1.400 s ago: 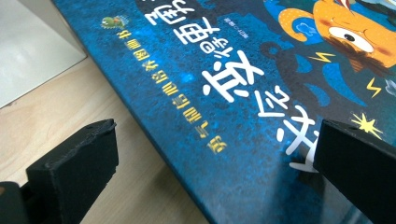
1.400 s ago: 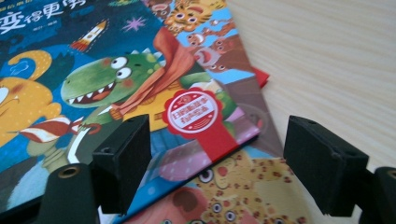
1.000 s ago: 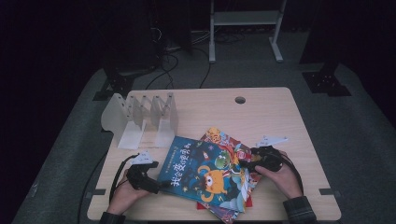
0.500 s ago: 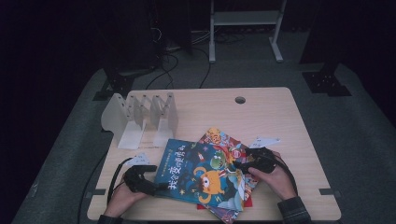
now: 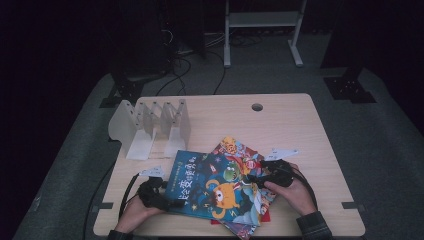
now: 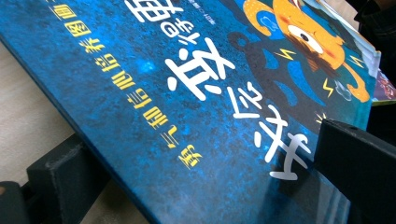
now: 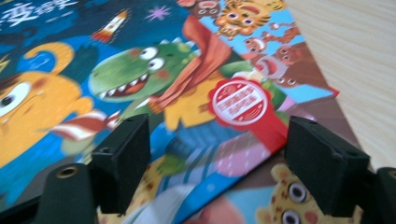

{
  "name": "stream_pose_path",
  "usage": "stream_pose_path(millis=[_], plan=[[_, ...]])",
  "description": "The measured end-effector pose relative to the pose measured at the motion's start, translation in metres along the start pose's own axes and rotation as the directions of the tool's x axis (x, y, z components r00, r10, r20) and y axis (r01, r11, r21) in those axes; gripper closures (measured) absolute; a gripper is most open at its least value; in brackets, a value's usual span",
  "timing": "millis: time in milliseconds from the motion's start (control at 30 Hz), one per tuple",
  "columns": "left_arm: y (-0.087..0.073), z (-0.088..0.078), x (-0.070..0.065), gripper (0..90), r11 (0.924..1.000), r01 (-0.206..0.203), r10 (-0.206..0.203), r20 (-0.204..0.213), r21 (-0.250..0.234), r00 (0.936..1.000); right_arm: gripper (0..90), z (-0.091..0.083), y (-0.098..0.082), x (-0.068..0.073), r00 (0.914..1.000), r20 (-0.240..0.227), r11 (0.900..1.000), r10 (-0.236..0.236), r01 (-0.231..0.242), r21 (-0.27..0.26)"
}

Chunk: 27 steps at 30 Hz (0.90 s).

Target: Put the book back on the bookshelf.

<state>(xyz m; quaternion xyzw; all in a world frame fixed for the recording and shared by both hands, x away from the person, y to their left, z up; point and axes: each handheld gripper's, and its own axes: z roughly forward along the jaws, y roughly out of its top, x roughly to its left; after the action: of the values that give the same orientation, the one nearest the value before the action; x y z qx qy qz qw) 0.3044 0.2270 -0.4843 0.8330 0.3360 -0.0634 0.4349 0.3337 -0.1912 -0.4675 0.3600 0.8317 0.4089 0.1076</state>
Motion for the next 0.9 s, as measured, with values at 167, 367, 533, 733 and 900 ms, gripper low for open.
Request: stream_pose_path(millis=[167, 367, 533, 733, 900], plan=[[0.000, 0.000, 0.000, 0.0, 1.0000, 0.000, 0.000, 0.006, 0.001, 1.0000, 40.8, -0.019, -0.012, 0.000, 0.9998, 0.003, 1.000, -0.022, 0.022, -0.002], [0.000, -0.001, 0.000, 0.0, 1.0000, 0.001, -0.001, 0.004, 0.002, 1.0000, 66.5, -0.038, -0.025, -0.002, 0.9991, 0.018, 0.999, -0.038, 0.038, 0.010], [0.000, -0.001, 0.000, 0.0, 1.0000, 0.001, -0.001, 0.005, 0.005, 1.0000, 81.6, -0.042, -0.033, 0.003, 0.9969, -0.033, 0.997, -0.071, 0.072, 0.024], [0.001, -0.003, 0.000, 2.7, 0.9999, 0.007, -0.008, 0.014, 0.016, 0.9999, 86.7, -0.035, -0.029, 0.011, 0.9882, -0.115, 0.994, -0.102, 0.106, 0.031], [0.002, -0.009, -0.002, 2.6, 0.9997, 0.017, -0.018, 0.017, 0.016, 0.9997, 87.4, -0.032, -0.026, 0.014, 0.9882, -0.103, 0.992, -0.113, 0.117, 0.035]])
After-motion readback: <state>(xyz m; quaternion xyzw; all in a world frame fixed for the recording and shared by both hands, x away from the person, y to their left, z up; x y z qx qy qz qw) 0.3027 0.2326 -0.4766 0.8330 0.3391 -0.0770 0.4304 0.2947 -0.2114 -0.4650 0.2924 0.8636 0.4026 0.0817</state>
